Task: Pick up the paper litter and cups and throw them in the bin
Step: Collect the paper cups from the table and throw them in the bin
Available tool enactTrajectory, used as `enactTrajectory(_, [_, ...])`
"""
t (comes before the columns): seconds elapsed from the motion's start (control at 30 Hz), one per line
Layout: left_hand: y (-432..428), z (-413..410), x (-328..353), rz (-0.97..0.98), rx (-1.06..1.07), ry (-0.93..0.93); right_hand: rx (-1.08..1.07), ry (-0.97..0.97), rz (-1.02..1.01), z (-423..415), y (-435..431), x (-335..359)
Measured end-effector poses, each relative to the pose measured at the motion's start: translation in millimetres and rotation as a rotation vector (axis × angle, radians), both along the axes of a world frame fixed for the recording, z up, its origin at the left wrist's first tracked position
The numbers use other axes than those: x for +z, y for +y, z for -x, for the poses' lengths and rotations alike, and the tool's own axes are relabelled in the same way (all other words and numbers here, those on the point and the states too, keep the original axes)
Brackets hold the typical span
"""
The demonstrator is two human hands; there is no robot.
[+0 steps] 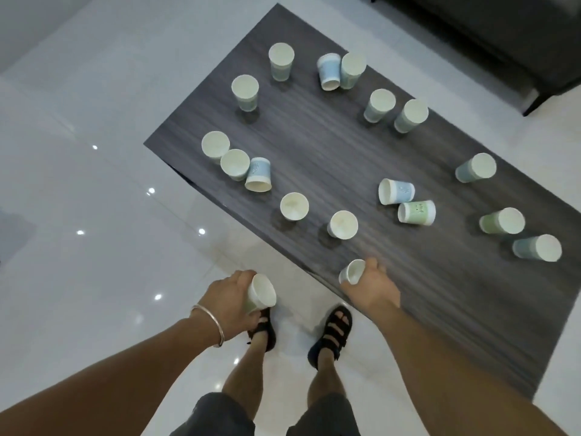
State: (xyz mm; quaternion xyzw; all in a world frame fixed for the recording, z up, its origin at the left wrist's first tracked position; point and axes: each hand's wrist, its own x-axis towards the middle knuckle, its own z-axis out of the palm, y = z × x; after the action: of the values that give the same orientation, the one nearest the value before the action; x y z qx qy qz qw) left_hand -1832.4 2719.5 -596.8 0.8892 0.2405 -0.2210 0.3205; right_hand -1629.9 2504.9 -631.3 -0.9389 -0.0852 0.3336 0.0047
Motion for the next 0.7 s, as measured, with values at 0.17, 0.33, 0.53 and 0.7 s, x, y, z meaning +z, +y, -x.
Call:
enactTrajectory(0.17, [-10, -59, 55, 0.055, -0.117, -0.125, -0.121, -0.006, -0.038, 30, -23, 68])
enactTrajectory(0.33, [-35, -103, 108, 0.017, -0.322, -0.182, -0.250, -0.056, -0.131, 49, -64, 133])
enactTrajectory(0.53, [-90, -116, 151, -0.025, -0.541, -0.212, -0.476, -0.222, -0.204, 86, -154, 198])
enactTrajectory(0.7, [-179, -106, 189, -0.007, -0.710, -0.325, -0.675, -0.358, -0.222, 156, -241, 235])
